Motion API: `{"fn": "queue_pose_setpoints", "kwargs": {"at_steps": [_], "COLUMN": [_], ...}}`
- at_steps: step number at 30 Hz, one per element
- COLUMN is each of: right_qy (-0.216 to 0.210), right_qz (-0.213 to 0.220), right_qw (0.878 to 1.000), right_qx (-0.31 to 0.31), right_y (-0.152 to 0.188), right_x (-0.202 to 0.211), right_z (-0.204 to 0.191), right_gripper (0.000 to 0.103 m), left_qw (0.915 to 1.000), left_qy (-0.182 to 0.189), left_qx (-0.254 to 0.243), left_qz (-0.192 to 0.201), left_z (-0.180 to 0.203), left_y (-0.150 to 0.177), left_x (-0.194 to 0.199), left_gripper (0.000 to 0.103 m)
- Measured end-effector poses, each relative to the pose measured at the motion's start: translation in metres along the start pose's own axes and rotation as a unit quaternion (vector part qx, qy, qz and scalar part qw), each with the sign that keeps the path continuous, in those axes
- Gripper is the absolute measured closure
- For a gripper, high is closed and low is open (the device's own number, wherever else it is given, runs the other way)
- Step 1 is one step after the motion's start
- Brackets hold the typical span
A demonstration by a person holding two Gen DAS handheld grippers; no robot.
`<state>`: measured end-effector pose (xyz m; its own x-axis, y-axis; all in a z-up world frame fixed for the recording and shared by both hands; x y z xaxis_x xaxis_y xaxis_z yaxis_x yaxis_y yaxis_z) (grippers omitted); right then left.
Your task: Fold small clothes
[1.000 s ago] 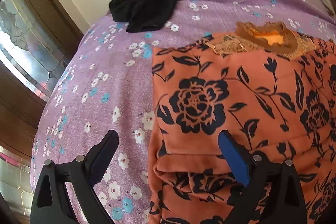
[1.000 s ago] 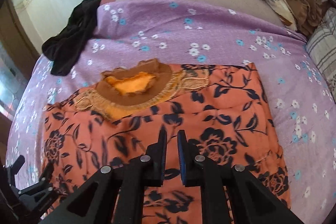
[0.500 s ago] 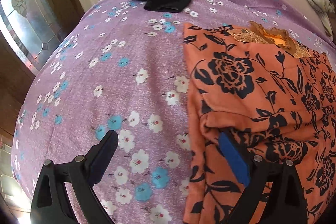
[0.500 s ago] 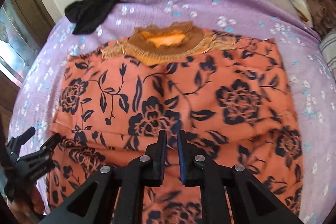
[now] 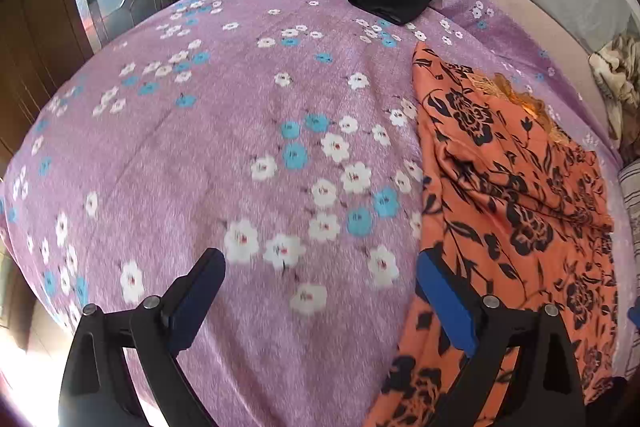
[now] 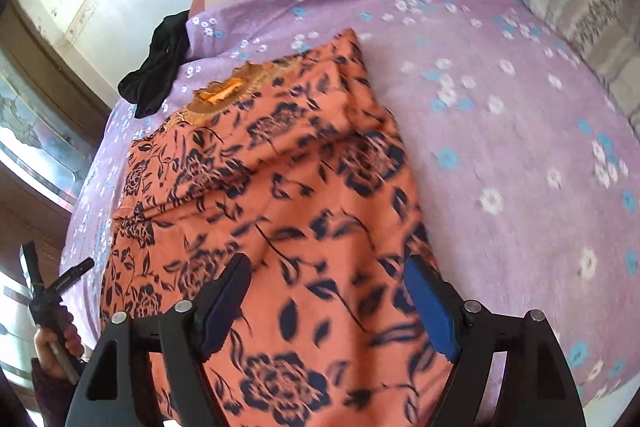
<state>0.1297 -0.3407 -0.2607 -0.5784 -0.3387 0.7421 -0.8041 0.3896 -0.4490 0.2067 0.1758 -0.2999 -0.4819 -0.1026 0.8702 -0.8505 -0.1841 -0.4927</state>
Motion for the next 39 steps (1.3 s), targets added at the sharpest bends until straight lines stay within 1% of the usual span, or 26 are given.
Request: {"fn": "queue_pose_setpoints", "kwargs": {"at_steps": [4,6,7,9,10,11,12,13,15,17,18,20,22,24,25,26,27,28,29,31,33,34,36,37,38,39], "right_qy": [-0.04,-0.055,-0.06,-0.057,-0.054,-0.055,-0.057,-0.054,-0.037,-0.036,-0.042,-0.069,-0.102,-0.155,-0.17,-0.163,-0.15,-0.144,-0.147,-0.136,-0.129,-0.127,-0.106,-0.088,-0.072,-0.063], "right_qz": [-0.006,-0.014,-0.018,-0.028,-0.033,-0.037,-0.042,-0.045,-0.037,-0.015,-0.014,-0.035,-0.043,-0.076,-0.095,-0.11,-0.111,-0.11,-0.113,-0.115,-0.116,-0.114,-0.112,-0.111,-0.109,-0.112], "right_qw": [0.998,0.996,0.996,0.995,0.995,0.995,0.994,0.994,0.995,0.995,0.994,0.989,0.986,0.977,0.973,0.974,0.979,0.981,0.981,0.982,0.984,0.985,0.988,0.989,0.99,0.989], "right_qx": [-0.049,-0.066,-0.071,-0.074,-0.076,-0.078,-0.081,-0.083,-0.083,-0.087,-0.096,-0.128,-0.128,-0.126,-0.126,-0.112,-0.084,-0.063,-0.057,-0.053,-0.037,-0.025,0.015,0.038,0.06,0.076], "right_y": [0.014,0.022,0.025,0.031,0.033,0.036,0.038,0.041,0.043,0.042,0.042,0.046,0.045,0.052,0.059,0.066,0.068,0.068,0.066,0.064,0.065,0.066,0.068,0.07,0.072,0.074], "right_x": [0.003,0.004,0.004,0.006,0.007,0.009,0.01,0.012,0.019,0.029,0.03,0.023,0.023,0.018,0.013,0.007,0.006,0.008,0.009,0.005,0.001,0.001,-0.002,-0.003,-0.003,-0.004], "right_z": [0.025,0.034,0.037,0.044,0.047,0.049,0.052,0.056,0.065,0.077,0.086,0.101,0.104,0.094,0.089,0.084,0.078,0.073,0.07,0.071,0.066,0.061,0.05,0.046,0.042,0.038], "right_gripper": [0.021,0.022,0.022,0.023,0.023,0.023,0.023,0.026,0.027,0.03,0.031,0.04,0.042,0.053,0.062,0.062,0.062,0.063,0.063,0.063,0.061,0.054,0.053,0.054,0.065,0.074], "left_qw": [0.9999,0.9993,0.9988,0.9982,0.998,0.9974,0.9965,0.9953,0.995,0.9943,0.9939,0.9935,0.9929,0.9916,0.9907,0.9902,0.9903,0.9904,0.99,0.9895,0.9896,0.9898,0.9896,0.9894,0.9894,0.9898], "left_qy": [0.006,0.032,0.044,0.043,0.038,0.039,0.045,0.053,0.05,0.05,0.051,0.051,0.061,0.077,0.084,0.086,0.084,0.079,0.079,0.086,0.077,0.068,0.054,0.05,0.046,0.043], "left_qx": [-0.012,-0.015,-0.019,-0.034,-0.042,-0.048,-0.052,-0.055,-0.061,-0.073,-0.077,-0.082,-0.078,-0.074,-0.074,-0.077,-0.078,-0.074,-0.068,-0.06,-0.075,-0.087,-0.105,-0.11,-0.113,-0.113], "left_qz": [-0.008,-0.009,-0.013,-0.023,-0.029,-0.037,-0.048,-0.059,-0.061,-0.059,-0.061,-0.061,-0.067,-0.074,-0.076,-0.078,-0.079,-0.086,-0.095,-0.099,-0.095,-0.091,-0.083,-0.08,-0.078,-0.075], "left_z": [-0.002,0.002,0.004,0.01,0.014,0.018,0.022,0.026,0.03,0.034,0.036,0.037,0.037,0.039,0.04,0.04,0.04,0.038,0.036,0.034,0.039,0.042,0.047,0.05,0.051,0.051], "left_y": [0.032,0.045,0.052,0.067,0.074,0.081,0.086,0.092,0.099,0.101,0.102,0.102,0.104,0.103,0.102,0.102,0.101,0.101,0.101,0.101,0.101,0.103,0.105,0.106,0.106,0.104], "left_x": [0.016,0.026,0.029,0.032,0.032,0.031,0.03,0.028,0.03,0.032,0.032,0.031,0.032,0.032,0.032,0.033,0.032,0.029,0.026,0.025,0.026,0.026,0.025,0.026,0.026,0.027], "left_gripper": [0.007,0.008,0.01,0.016,0.025,0.037,0.044,0.055,0.057,0.065,0.065,0.066,0.066,0.066,0.066,0.066,0.065,0.058,0.048,0.045,0.042,0.042,0.043,0.046,0.06,0.067]}}
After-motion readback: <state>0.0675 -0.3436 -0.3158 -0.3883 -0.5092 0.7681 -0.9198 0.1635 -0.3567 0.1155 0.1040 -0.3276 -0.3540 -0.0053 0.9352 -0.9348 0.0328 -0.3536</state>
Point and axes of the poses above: each gripper's, at about its wrist camera, not at the fingertips, and x roughly against the way its jaws point, z to its right, y to its underside, the point moved 6 cm from there along -x, roughly the way its jaws point, and after that the axes turned 10 degrees about -y, right-handed, at the moved point
